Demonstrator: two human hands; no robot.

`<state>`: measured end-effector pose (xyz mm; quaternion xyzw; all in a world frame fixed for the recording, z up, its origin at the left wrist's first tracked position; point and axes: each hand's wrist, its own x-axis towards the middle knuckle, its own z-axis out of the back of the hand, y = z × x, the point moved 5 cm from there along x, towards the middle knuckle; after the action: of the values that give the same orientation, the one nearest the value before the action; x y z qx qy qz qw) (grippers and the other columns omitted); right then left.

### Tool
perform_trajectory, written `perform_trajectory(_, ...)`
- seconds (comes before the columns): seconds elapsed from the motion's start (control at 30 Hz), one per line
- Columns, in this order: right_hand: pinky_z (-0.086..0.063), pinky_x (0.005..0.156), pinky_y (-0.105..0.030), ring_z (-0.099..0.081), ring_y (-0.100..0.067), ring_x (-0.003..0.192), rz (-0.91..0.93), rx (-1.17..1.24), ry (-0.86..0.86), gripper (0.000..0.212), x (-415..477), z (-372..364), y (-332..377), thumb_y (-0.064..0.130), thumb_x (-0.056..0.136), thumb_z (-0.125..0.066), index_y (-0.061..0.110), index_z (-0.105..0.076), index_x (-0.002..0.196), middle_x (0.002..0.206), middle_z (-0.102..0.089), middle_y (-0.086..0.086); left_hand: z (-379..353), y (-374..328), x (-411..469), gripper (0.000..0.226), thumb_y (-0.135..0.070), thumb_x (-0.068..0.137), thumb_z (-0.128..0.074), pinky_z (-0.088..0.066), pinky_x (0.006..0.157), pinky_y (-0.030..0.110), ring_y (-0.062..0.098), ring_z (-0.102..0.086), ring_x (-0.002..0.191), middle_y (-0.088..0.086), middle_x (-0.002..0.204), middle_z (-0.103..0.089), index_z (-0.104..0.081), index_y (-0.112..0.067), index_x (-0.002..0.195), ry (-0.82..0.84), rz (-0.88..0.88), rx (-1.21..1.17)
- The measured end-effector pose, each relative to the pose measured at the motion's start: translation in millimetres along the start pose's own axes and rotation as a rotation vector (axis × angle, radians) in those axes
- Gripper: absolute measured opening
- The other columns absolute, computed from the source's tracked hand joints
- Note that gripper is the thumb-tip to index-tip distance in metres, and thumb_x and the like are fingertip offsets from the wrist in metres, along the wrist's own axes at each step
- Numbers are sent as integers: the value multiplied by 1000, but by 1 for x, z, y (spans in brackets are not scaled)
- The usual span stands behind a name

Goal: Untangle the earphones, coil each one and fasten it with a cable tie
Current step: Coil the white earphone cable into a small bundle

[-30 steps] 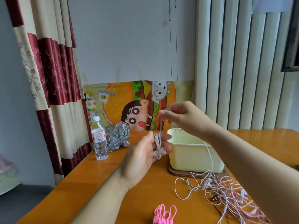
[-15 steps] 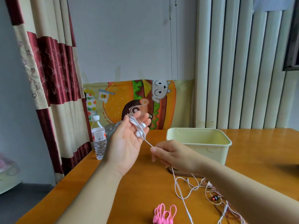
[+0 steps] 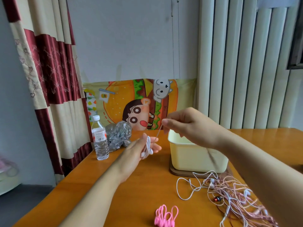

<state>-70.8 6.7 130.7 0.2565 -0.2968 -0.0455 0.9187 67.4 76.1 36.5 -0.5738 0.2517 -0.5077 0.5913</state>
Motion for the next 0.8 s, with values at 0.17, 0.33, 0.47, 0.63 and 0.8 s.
perform_trajectory(0.17, -34, 55, -26, -39, -14, 53, -31, 95, -189, 37, 5, 15, -6, 45, 87, -48, 20, -61, 64, 54, -43, 0, -23, -2, -10, 60, -54, 86, -25, -45, 85, 21, 10, -63, 90, -2, 84, -70, -64, -12, 104, 166, 46, -35)
perform_trajectory(0.33, -35, 57, -26, -38, -14, 54, -176, 97, -300, 41, 10, 15, -43, 35, 95, -50, 6, -63, 69, 53, -41, 3, -38, -27, -21, 54, -49, 89, -32, -47, 90, 32, 18, -63, 85, 6, 79, -67, -70, -11, 94, 338, 45, -412)
perform_trajectory(0.47, -36, 56, -27, -42, -16, 57, -261, 99, -100, 35, -1, -19, -63, 37, 93, -53, 22, -60, 62, 58, -45, -2, -34, -58, -22, 44, -36, 91, -42, -47, 97, 40, 22, -68, 83, 11, 80, -66, -73, -5, 92, 256, -70, -872)
perform_trajectory(0.63, -33, 52, -14, -46, 0, 51, -172, -67, 196, 35, -15, -52, -45, 35, 97, -47, 18, -67, 74, 50, -52, 18, -1, -58, -7, 38, -33, 95, -36, -43, 102, 36, 21, -63, 111, 7, 104, -70, -61, -9, 112, -131, -175, -871)
perform_trajectory(0.8, -35, 52, -19, -47, -9, 56, 47, -181, 236, 31, -17, -37, -1, 31, 97, -48, 13, -68, 81, 63, -55, 5, 9, -26, 3, 47, -43, 93, -31, -43, 97, 30, 15, -63, 105, 1, 99, -73, -58, -12, 116, -164, -59, -486)
